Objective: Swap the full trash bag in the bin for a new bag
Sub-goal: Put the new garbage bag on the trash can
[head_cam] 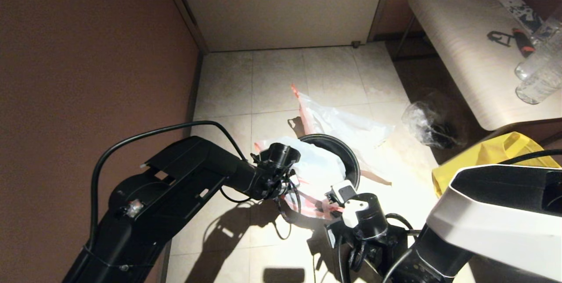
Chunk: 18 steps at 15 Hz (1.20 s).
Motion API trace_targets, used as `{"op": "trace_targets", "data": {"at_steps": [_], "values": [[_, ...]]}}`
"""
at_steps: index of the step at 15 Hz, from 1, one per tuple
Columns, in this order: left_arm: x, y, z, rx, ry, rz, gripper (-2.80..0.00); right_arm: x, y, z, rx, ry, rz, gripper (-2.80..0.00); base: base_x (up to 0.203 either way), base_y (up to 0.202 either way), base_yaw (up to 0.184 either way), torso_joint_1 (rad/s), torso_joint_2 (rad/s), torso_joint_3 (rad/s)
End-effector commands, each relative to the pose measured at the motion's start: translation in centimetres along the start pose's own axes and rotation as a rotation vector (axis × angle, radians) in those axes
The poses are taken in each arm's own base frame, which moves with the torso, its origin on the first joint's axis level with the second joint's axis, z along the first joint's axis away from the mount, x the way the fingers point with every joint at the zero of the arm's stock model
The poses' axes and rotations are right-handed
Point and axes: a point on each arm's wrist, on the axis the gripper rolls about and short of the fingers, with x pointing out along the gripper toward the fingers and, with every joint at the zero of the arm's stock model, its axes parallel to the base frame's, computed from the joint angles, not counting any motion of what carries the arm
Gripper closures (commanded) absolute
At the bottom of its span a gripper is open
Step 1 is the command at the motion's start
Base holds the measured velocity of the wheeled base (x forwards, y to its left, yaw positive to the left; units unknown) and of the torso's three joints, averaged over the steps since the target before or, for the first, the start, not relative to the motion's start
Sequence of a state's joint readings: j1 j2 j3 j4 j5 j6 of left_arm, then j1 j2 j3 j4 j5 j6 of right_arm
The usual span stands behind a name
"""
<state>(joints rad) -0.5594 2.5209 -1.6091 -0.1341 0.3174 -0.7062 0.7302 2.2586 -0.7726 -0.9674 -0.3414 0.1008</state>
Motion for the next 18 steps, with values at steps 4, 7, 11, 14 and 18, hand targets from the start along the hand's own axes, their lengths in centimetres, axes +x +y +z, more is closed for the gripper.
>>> {"op": "trace_targets", "data": {"at_steps": [4, 7, 11, 14, 18], "values": [[-0.1, 0.0, 0.2, -0.009, -0.006, -0.001, 0.00, 1.3, 0.3, -1.3, -0.015, 0.026, -0.016, 0.00, 0.000, 0.000, 0.000, 0.000, 0.00, 0.000], [-0.1, 0.1, 0.3, -0.011, -0.007, -0.002, 0.00, 1.7, -0.1, -1.4, -0.014, 0.035, -0.052, 0.00, 0.000, 0.000, 0.000, 0.000, 0.00, 0.000], [-0.3, 0.3, 0.7, -0.017, -0.008, -0.004, 0.00, 1.1, -1.0, -0.7, -0.006, 0.025, -0.064, 0.00, 0.000, 0.000, 0.000, 0.000, 0.00, 0.000], [-0.3, 0.3, 0.6, -0.016, -0.005, -0.003, 0.00, 1.7, -3.3, 0.1, 0.040, 0.008, -0.082, 0.00, 0.000, 0.000, 0.000, 0.000, 0.00, 0.000], [-0.3, 0.4, 0.6, -0.016, -0.005, -0.001, 0.00, 3.0, -4.8, 1.2, 0.074, -0.027, -0.063, 0.00, 0.000, 0.000, 0.000, 0.000, 0.00, 0.000]]}}
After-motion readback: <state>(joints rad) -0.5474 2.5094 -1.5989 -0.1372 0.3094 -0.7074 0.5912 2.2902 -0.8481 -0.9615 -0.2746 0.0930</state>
